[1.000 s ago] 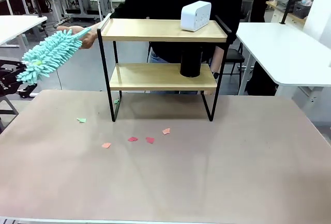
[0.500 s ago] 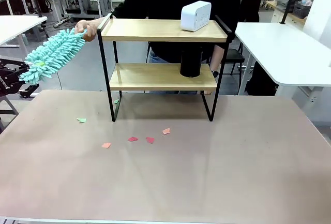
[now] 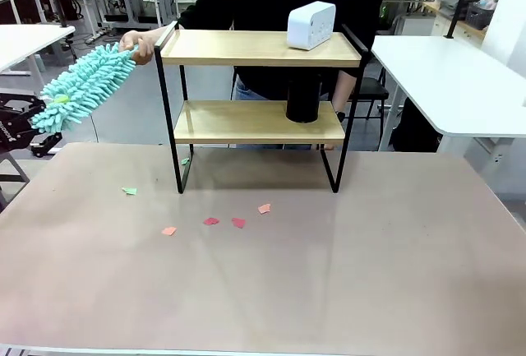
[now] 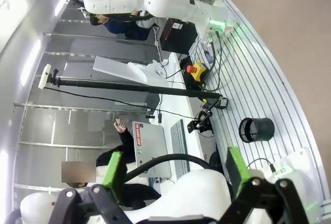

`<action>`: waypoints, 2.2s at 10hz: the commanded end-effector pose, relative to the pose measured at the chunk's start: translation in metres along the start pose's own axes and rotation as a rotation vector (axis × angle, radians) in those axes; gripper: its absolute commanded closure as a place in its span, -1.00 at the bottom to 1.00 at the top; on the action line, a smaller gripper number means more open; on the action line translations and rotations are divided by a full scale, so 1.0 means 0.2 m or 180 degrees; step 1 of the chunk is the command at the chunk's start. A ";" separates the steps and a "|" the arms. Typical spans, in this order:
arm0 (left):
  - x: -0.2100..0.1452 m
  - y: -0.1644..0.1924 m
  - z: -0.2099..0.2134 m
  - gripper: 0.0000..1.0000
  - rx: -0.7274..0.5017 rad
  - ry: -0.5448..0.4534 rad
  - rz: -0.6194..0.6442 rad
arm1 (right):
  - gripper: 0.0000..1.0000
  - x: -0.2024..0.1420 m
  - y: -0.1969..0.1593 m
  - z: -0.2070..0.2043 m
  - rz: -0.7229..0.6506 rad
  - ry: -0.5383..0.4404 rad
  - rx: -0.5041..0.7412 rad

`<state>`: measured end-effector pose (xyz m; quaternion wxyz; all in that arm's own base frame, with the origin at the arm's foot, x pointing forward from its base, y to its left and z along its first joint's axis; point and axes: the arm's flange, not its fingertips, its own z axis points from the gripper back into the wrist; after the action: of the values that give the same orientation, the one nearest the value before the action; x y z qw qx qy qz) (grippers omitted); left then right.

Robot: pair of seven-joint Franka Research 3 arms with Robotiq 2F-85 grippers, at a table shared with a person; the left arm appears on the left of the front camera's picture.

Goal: Clean the shelf.
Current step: Hand the Duster back to the human.

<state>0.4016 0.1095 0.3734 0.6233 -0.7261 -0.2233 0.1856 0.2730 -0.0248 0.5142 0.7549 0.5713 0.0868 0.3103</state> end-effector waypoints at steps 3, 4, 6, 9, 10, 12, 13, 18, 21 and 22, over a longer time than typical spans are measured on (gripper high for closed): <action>-0.09 -0.06 0.00 -1.00 -0.0053 0.0208 -0.0153 | -1.00 0.00 0.01 0.01 0.0029 0.0014 -0.0009; -0.12 -0.09 -0.01 -1.00 -0.0058 0.0285 -0.0220 | -1.00 0.00 0.01 0.01 0.0029 0.0014 -0.0009; -0.21 -0.14 -0.05 -1.00 -0.0088 0.0592 -0.0289 | -1.00 0.00 0.01 0.01 0.0029 0.0014 -0.0009; -0.52 -0.21 -0.28 -1.00 -0.0032 0.1806 -0.0474 | -1.00 0.16 0.02 -0.13 -0.0139 -0.0546 -0.0175; -0.62 -0.22 -0.41 -1.00 0.0069 0.2214 -0.0534 | -1.00 0.28 -0.01 -0.23 -0.0197 -0.0992 -0.0077; -0.80 -0.18 -0.70 -1.00 0.0321 0.2866 -0.0557 | -1.00 0.47 -0.14 -0.43 -0.0575 -0.1832 0.0201; -0.85 -0.15 -0.80 -1.00 0.0503 0.2927 -0.0586 | -1.00 0.50 -0.19 -0.48 -0.0827 -0.1874 0.0196; -0.93 -0.13 -0.83 -1.00 0.0499 0.2998 -0.0528 | -1.00 0.56 -0.23 -0.35 -0.0854 -0.1803 0.0167; -0.93 -0.13 -0.83 -1.00 0.0499 0.2998 -0.0528 | -1.00 0.56 -0.23 -0.35 -0.0854 -0.1803 0.0167; -0.93 -0.13 -0.83 -1.00 0.0499 0.2998 -0.0528 | -1.00 0.56 -0.23 -0.35 -0.0854 -0.1803 0.0167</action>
<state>0.3389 -0.1309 0.4231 0.7260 -0.6590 0.0411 -0.1922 0.3458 0.0897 0.4715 0.7651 0.6419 -0.0409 0.0319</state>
